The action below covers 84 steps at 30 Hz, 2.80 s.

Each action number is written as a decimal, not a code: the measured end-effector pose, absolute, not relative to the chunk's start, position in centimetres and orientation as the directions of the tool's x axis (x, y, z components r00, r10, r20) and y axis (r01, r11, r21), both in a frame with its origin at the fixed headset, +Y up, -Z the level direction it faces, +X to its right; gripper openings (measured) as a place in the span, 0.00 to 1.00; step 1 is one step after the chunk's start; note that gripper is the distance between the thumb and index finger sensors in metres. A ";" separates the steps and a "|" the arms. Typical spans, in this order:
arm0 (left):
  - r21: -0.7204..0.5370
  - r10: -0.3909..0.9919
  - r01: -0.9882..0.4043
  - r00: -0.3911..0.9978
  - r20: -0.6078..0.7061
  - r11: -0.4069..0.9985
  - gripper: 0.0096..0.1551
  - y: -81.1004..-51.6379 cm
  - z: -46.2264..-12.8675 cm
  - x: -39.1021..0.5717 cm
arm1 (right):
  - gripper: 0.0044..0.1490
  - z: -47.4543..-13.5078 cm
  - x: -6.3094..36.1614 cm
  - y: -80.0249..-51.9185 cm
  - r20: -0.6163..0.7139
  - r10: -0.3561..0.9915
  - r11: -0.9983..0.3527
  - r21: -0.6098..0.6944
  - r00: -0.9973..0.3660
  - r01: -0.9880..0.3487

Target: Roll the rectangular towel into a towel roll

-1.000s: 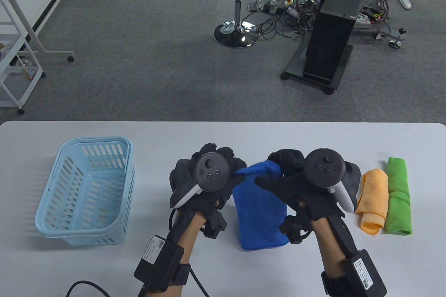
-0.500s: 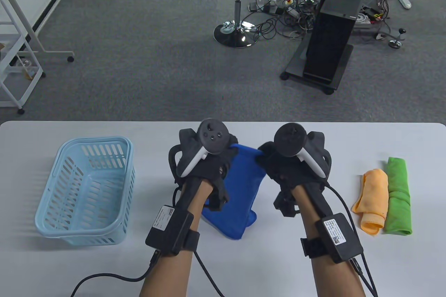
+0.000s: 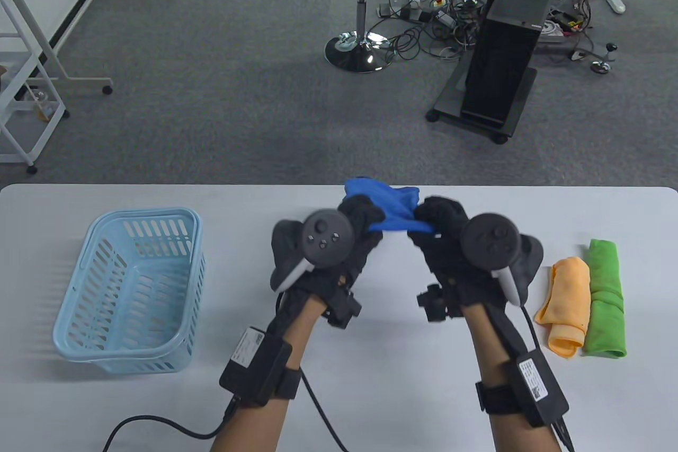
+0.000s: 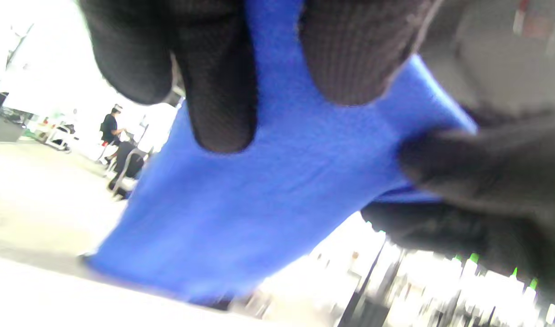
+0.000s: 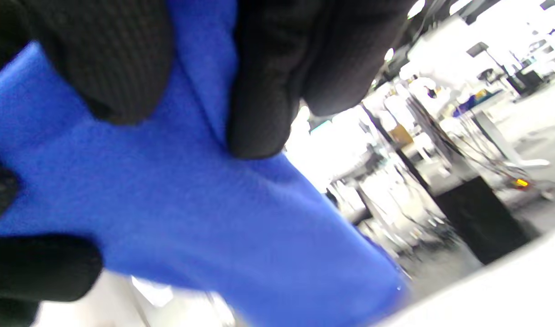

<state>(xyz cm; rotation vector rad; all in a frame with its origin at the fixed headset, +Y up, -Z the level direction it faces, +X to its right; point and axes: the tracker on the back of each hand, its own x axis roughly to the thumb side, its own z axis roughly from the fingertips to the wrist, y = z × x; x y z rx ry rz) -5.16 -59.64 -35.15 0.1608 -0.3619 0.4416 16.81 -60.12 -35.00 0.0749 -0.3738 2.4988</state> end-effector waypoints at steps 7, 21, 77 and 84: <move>-0.338 0.253 -0.162 0.936 0.246 0.927 0.26 -76.9 -30.8 -3.8 | 0.40 -30.4 16.1 -77.4 0.011 0.392 -0.893 0.245 -0.920 -0.378; -0.260 0.213 -0.162 0.960 0.180 0.952 0.27 -75.1 -25.1 -5.7 | 0.53 -26.1 16.3 -72.7 0.159 0.514 -0.833 0.327 -0.843 -0.446; -0.154 0.051 -0.021 0.981 0.188 0.988 0.24 -75.4 -25.2 -5.7 | 0.29 -26.2 13.1 -77.6 0.296 0.150 -0.967 0.242 -0.943 -0.078; -0.193 -0.064 0.143 0.930 0.363 0.971 0.32 -75.9 -24.4 -4.4 | 0.45 -26.4 13.5 -78.1 0.260 0.149 -0.933 0.356 -0.954 -0.049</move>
